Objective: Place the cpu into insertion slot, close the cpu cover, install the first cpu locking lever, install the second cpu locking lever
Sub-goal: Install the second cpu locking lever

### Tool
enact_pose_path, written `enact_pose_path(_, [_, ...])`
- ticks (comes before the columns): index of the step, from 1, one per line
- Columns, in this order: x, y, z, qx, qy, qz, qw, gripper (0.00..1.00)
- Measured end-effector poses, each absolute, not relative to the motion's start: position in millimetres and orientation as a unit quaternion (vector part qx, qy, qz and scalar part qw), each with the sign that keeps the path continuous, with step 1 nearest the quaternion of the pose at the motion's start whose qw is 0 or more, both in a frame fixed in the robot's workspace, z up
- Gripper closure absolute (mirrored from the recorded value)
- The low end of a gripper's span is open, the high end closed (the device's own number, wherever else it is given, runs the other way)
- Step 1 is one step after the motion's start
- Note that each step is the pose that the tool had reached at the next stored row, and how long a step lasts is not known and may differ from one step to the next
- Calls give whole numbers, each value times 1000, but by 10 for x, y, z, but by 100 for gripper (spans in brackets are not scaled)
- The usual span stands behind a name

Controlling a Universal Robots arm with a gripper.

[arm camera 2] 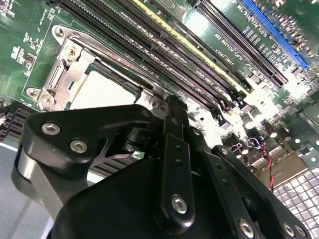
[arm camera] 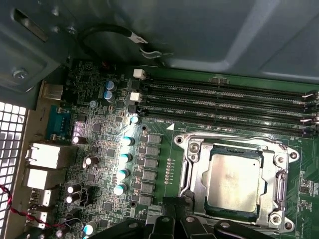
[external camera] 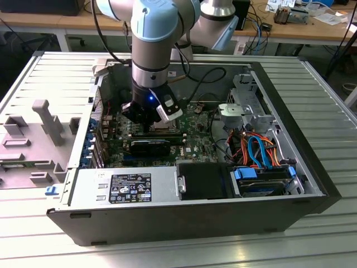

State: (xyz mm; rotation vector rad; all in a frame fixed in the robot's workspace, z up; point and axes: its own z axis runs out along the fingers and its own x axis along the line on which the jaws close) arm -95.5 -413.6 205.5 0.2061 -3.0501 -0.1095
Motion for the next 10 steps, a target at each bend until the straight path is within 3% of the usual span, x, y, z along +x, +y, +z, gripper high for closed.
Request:
enact_pose_path(5, [-955, -4126, 2062, 67, -996, -36, 41, 89])
enact_pose_path(10, [-955, -4124, 2419, 67, -996, -35, 41, 89])
